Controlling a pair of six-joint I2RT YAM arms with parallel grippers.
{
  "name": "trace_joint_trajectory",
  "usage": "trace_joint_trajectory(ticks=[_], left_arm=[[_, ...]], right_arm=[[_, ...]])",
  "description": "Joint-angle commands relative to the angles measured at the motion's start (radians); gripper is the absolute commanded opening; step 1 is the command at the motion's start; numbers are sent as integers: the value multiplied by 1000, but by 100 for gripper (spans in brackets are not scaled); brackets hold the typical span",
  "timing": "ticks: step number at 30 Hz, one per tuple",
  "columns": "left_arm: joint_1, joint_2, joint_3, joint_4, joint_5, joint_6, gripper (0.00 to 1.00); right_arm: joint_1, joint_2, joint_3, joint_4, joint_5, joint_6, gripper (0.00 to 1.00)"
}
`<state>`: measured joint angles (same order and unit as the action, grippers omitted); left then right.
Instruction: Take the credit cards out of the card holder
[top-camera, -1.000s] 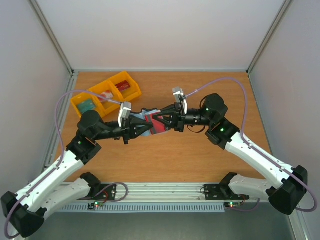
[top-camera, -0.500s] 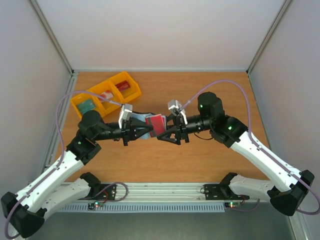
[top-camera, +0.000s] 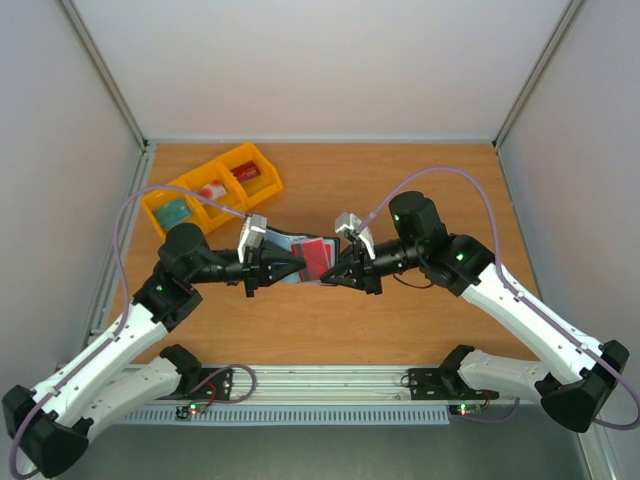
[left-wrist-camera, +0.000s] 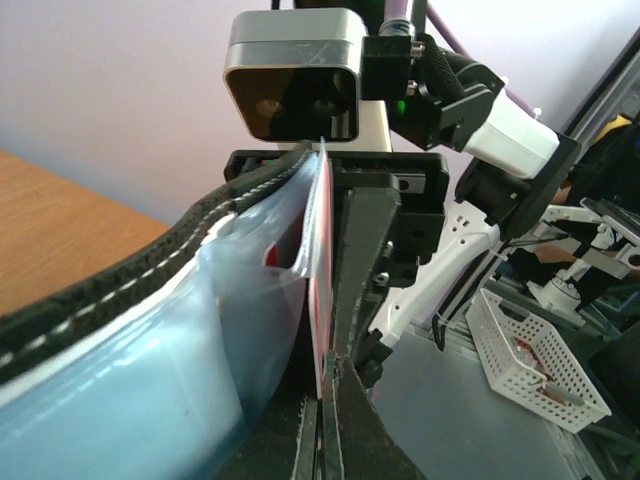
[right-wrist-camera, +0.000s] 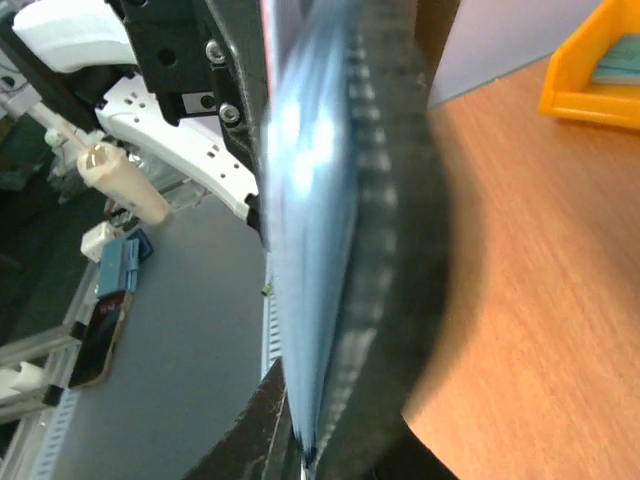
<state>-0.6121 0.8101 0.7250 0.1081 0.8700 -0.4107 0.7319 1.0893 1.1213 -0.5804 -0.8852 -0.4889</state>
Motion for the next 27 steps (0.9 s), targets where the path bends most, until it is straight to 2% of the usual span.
trace_joint_trajectory(ticks=[1,4,11,13,17,27], left_arm=[[5,-12,-17,8,56,27,0],[6,-19,-14,-18,81,54,7],[11,-30,-12,-29,139,117,9],[11,-29,-13,-18,123,130,8],[11,-9,-3,9,44,85,0],[6,6,-6,-6,-7,2,0]], right_arm=[[-10,-29,37,-49,-48,-30,6],[-18,-39,37,-52,-67,-33,2],[-36,-48,47,-50,-128,-38,2],[-37,-44,48,-44,-139,-36,3],[-37,-20,57,-43,-164,-22,8],[-37,-29,51,-15,-185,-13,13]])
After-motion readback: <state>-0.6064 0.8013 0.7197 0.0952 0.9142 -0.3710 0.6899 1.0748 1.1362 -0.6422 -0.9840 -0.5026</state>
